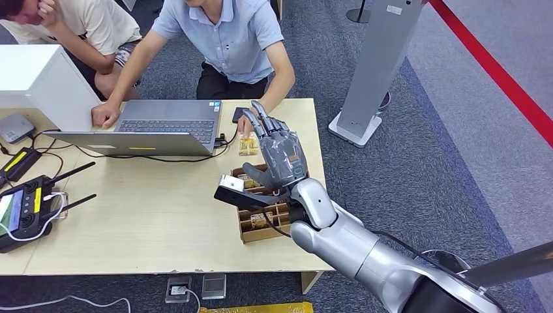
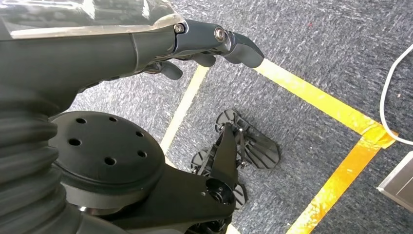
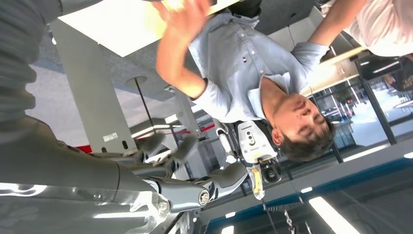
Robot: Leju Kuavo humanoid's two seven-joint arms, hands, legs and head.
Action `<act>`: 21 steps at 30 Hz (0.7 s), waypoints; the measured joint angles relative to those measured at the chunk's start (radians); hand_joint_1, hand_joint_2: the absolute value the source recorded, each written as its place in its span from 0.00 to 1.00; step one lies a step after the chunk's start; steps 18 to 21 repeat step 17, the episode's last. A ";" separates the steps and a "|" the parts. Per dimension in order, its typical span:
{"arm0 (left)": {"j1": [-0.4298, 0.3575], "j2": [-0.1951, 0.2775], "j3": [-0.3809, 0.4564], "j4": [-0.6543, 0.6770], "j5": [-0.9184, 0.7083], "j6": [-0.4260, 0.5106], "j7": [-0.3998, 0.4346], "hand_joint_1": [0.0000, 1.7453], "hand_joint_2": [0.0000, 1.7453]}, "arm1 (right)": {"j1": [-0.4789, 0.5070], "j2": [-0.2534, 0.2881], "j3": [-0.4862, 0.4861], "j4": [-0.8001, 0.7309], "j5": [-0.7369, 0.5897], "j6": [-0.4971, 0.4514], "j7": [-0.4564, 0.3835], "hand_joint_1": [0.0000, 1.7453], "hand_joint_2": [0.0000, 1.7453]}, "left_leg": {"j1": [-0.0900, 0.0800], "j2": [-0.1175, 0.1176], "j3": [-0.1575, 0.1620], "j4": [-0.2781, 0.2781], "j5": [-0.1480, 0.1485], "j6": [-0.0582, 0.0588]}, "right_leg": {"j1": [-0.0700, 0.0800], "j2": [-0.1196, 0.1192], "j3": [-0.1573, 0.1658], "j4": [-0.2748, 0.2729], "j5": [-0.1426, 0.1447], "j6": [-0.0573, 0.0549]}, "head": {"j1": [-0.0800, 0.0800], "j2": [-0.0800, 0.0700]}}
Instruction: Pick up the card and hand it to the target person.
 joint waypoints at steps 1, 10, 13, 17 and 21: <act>0.000 0.000 -0.002 0.000 0.000 0.000 0.000 0.00 1.00 | 0.002 -0.002 -0.001 -0.006 -0.001 -0.001 0.000 0.00 1.00 | 0.000 0.000 0.000 0.000 0.000 0.000 | 0.000 0.000 0.000 0.000 0.000 0.000 | 0.000 0.000; 0.000 0.000 -0.010 0.000 0.001 0.001 0.000 0.00 1.00 | 0.011 -0.014 -0.006 -0.038 -0.001 -0.002 -0.001 0.00 1.00 | 0.000 0.000 0.000 0.000 0.000 0.000 | 0.000 0.000 0.000 0.000 0.000 0.000 | 0.001 0.000; 0.000 0.000 -0.010 0.000 0.001 0.001 0.000 0.00 1.00 | 0.013 -0.017 -0.007 -0.045 -0.003 -0.002 -0.001 0.00 1.00 | 0.000 0.000 0.000 0.000 0.000 0.000 | 0.000 0.000 0.000 0.000 0.000 0.000 | 0.000 0.000; 0.000 0.000 -0.011 0.000 0.001 0.001 -0.001 0.00 1.00 | 0.015 -0.020 -0.008 -0.051 -0.027 -0.003 -0.009 0.00 1.00 | 0.000 0.000 0.000 0.000 0.000 0.000 | 0.000 0.000 0.000 0.000 0.000 0.000 | 0.000 0.000; 0.000 0.000 -0.011 0.000 0.001 0.001 -0.001 0.00 1.00 | 0.015 -0.020 -0.008 -0.051 -0.027 -0.003 -0.009 0.00 1.00 | 0.000 0.000 0.000 0.000 0.000 0.000 | 0.000 0.000 0.000 0.000 0.000 0.000 | 0.000 0.000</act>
